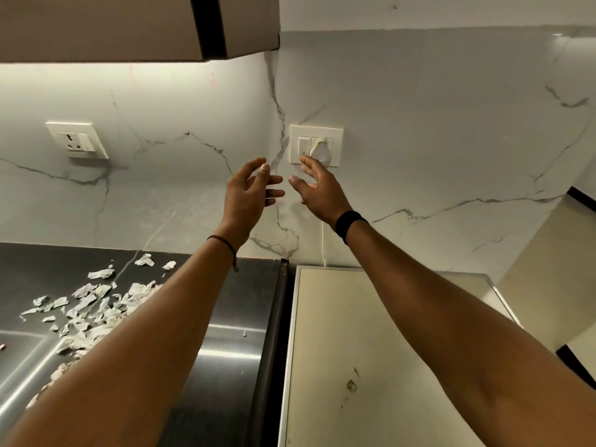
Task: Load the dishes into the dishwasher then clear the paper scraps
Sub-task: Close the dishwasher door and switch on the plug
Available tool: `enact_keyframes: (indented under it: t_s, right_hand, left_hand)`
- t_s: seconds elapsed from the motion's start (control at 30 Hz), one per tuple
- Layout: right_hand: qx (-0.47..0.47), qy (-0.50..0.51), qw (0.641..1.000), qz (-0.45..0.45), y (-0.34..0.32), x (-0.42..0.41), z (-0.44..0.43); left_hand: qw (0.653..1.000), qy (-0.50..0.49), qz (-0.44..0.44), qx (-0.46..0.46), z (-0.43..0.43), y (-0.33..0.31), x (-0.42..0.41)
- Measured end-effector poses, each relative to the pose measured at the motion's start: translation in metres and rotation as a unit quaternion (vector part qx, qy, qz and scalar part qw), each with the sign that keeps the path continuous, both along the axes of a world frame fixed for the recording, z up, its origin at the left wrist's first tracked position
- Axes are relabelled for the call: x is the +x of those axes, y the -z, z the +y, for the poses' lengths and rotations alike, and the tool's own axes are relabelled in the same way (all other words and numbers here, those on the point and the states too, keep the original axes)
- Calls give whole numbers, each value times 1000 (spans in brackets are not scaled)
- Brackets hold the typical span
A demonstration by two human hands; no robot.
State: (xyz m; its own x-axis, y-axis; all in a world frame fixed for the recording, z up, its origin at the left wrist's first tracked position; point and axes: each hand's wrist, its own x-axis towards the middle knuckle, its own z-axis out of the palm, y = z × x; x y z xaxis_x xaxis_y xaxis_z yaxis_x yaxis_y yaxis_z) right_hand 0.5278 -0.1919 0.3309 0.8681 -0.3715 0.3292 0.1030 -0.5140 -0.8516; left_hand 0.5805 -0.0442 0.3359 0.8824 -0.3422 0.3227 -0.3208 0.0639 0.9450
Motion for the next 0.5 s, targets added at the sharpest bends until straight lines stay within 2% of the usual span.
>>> enact_keyframes:
  t_s: [0.5]
  right_hand:
    - [43, 43, 998, 16, 14, -180, 98]
  left_hand:
    - [997, 66, 37, -10, 92, 27, -150]
